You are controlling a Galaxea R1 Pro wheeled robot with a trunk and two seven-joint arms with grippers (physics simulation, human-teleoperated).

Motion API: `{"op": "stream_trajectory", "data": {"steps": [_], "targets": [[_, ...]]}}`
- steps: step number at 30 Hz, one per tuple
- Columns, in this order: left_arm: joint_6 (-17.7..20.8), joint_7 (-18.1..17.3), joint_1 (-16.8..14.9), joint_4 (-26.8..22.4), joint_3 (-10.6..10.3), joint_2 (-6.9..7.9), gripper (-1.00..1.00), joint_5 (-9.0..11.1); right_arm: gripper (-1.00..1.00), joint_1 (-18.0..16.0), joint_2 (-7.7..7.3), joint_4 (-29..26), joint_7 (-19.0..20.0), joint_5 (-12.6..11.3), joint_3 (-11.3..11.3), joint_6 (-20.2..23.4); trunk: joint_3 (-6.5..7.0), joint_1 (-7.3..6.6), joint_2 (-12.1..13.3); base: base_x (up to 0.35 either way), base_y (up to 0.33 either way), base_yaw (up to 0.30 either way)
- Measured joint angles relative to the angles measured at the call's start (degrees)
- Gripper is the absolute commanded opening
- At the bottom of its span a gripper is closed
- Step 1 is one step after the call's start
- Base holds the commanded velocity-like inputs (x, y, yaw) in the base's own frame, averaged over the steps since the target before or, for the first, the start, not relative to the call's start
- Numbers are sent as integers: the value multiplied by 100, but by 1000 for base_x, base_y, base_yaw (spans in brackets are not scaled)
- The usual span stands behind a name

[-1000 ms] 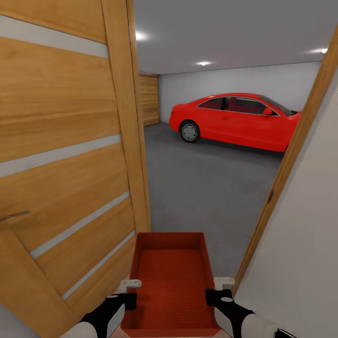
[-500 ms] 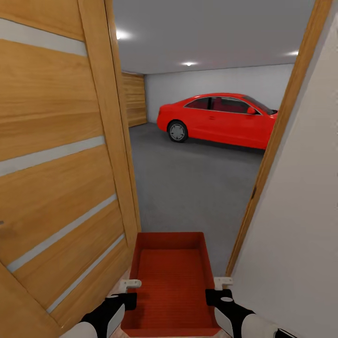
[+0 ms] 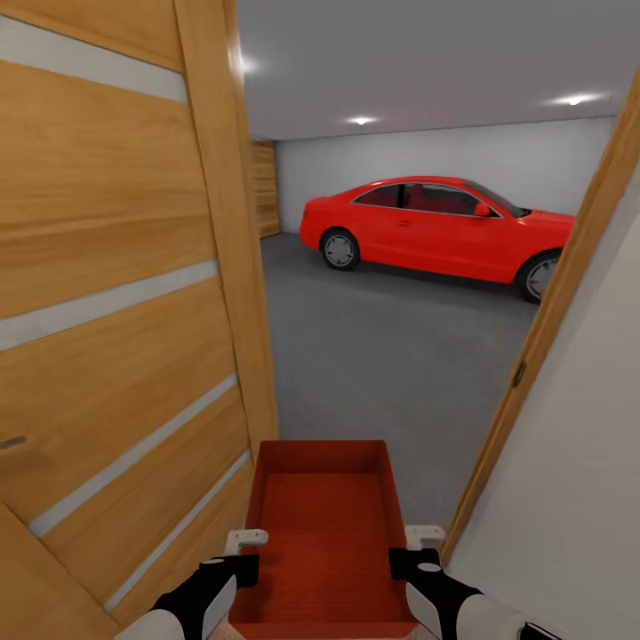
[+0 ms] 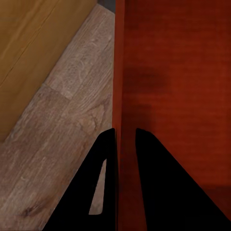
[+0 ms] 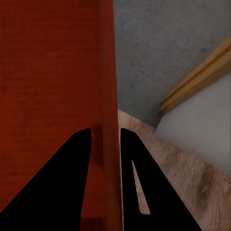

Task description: Move the two storage containers from the living room to the garage. In the garage, place one container on the floor and stack the other container on top of it (either order is fine).

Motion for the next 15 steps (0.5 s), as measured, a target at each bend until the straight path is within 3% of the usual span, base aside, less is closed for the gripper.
{"op": "stream_trajectory", "data": {"steps": [11,15], "targets": [[-7,0,0,2,-3,0,-100,4,-100,3,-6,-12,-3,2,0,-2,0,0,0,147,273,0],[-25,-5,0,5,1,0,-100,8,-100,1,-15,-31,-11,7,6,-5,0,1,0,47,65,-58]]}}
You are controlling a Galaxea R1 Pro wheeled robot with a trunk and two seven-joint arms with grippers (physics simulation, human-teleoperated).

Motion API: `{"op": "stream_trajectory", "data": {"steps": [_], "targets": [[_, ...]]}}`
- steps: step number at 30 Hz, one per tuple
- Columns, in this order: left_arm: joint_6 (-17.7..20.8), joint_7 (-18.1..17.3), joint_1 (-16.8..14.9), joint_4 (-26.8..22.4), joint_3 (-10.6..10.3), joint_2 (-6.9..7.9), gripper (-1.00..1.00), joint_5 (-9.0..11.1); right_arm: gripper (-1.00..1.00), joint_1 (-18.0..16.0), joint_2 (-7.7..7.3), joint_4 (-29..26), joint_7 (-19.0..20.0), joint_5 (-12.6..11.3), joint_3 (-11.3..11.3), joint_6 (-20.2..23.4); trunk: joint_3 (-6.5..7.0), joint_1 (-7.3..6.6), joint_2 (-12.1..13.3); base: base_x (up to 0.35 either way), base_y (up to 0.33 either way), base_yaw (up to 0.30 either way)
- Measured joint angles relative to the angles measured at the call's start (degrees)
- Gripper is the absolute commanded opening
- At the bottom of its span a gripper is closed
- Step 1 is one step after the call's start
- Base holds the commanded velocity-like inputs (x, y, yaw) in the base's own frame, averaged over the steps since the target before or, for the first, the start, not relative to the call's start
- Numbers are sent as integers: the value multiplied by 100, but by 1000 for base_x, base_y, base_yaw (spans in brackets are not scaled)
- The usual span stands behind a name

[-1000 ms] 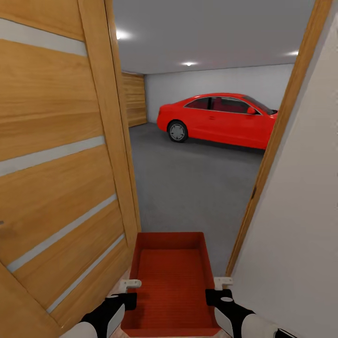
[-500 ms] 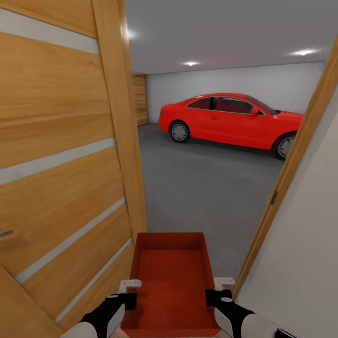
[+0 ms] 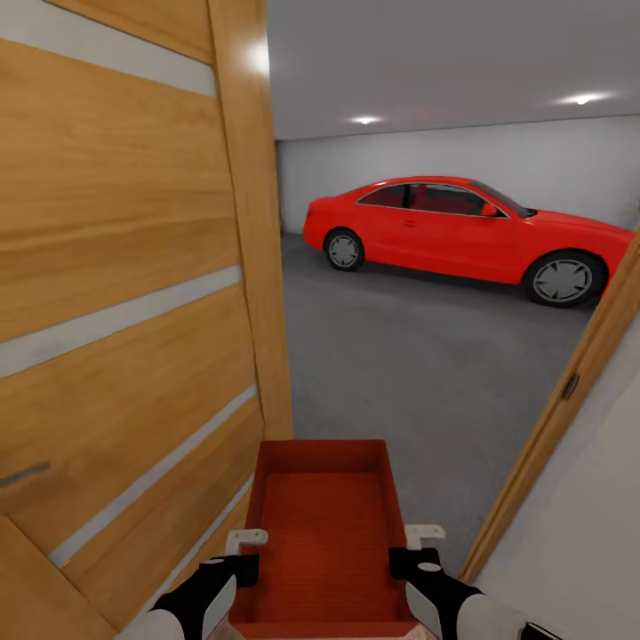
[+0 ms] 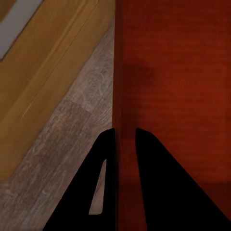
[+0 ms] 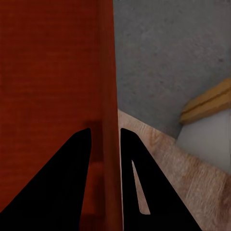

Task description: Move the two storage containers from the living room to the garage. In the garage, place one container on the floor and stack the other container on top of it (either order is fine).

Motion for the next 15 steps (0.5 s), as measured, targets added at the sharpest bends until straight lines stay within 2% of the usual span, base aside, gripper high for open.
{"op": "stream_trajectory", "data": {"steps": [15], "targets": [[-19,-1,-1,5,0,-1,-100,6,-100,1,-12,-26,-6,9,-3,-3,0,0,0,2,3,-230]]}}
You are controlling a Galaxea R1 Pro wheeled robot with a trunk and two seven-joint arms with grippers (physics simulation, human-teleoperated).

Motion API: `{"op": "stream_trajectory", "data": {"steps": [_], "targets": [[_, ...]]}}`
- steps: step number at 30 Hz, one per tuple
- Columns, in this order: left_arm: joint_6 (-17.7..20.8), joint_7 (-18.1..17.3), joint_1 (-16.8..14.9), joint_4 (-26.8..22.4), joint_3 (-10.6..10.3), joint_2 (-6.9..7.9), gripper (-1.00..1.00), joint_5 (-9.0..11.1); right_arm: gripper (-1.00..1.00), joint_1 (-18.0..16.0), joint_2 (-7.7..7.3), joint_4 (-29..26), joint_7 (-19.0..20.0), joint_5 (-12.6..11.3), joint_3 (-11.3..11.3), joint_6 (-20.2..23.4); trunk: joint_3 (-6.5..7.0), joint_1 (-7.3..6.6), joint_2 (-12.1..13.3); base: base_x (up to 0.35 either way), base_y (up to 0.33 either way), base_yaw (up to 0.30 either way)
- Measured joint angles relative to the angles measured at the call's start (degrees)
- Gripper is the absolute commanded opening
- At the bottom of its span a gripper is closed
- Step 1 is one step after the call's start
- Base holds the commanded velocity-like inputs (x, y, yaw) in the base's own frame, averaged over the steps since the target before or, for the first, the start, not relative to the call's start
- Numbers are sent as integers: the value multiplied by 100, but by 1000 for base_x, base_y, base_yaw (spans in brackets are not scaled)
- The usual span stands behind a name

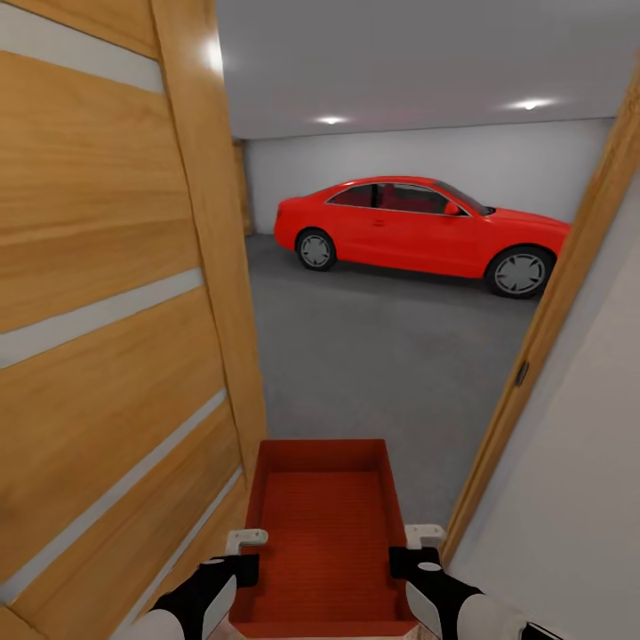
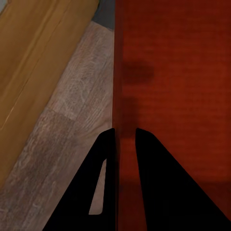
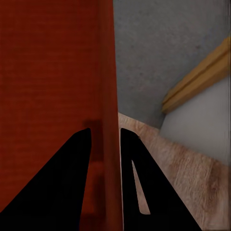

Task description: Move the two storage containers from the living room to the garage. In the garage, place one container on the floor and stack the other container on top of it (either order is fine).

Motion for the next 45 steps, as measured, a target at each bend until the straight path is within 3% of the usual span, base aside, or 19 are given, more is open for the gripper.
{"op": "stream_trajectory", "data": {"steps": [18,34,45], "targets": [[0,2,1,-2,-3,0,-100,4,-100,0,0,4,8,5,-6,-2,0,0,0,0,0,-214],[25,6,2,-11,-5,0,-100,-3,-100,1,10,22,10,-7,-4,4,0,-2,0,141,193,-12],[9,3,0,-7,-4,0,-100,0,-100,2,-2,-4,0,-2,-3,1,0,0,0,21,20,-102]]}}
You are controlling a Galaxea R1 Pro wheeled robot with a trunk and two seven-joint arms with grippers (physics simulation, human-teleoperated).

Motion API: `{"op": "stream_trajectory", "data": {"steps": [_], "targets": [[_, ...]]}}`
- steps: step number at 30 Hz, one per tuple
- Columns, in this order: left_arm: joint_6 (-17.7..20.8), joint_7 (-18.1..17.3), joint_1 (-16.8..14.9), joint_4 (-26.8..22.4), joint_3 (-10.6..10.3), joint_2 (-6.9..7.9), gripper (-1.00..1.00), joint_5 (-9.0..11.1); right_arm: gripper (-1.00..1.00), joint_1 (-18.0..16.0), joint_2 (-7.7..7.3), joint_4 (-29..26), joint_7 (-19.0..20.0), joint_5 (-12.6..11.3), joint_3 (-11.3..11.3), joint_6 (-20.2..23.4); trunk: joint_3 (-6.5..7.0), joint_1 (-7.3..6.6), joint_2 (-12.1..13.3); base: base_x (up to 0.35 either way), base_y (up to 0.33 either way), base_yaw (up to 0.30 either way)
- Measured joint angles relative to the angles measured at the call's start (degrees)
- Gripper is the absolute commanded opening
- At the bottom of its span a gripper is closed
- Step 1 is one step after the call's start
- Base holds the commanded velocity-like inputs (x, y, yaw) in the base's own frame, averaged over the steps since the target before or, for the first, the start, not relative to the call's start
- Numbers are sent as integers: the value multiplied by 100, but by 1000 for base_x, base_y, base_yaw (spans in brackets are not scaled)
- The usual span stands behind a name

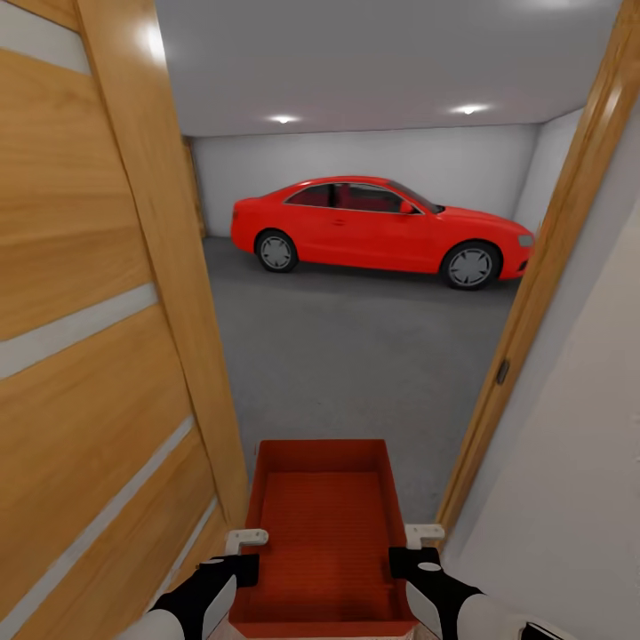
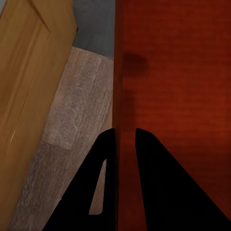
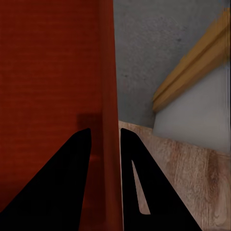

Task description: Move the two storage containers from the living room to the garage. In the garage, place one container on the floor and stack the other container on top of it (either order is fine).

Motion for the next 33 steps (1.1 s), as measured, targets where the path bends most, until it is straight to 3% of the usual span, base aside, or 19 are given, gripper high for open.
{"op": "stream_trajectory", "data": {"steps": [16,33], "targets": [[-2,1,1,3,-2,0,-100,6,-100,-1,2,5,5,12,-10,2,0,0,0,3,6,-232],[27,5,1,-7,-4,1,-100,-5,-100,1,16,34,11,-9,-3,5,0,-2,0,149,256,-7]]}}
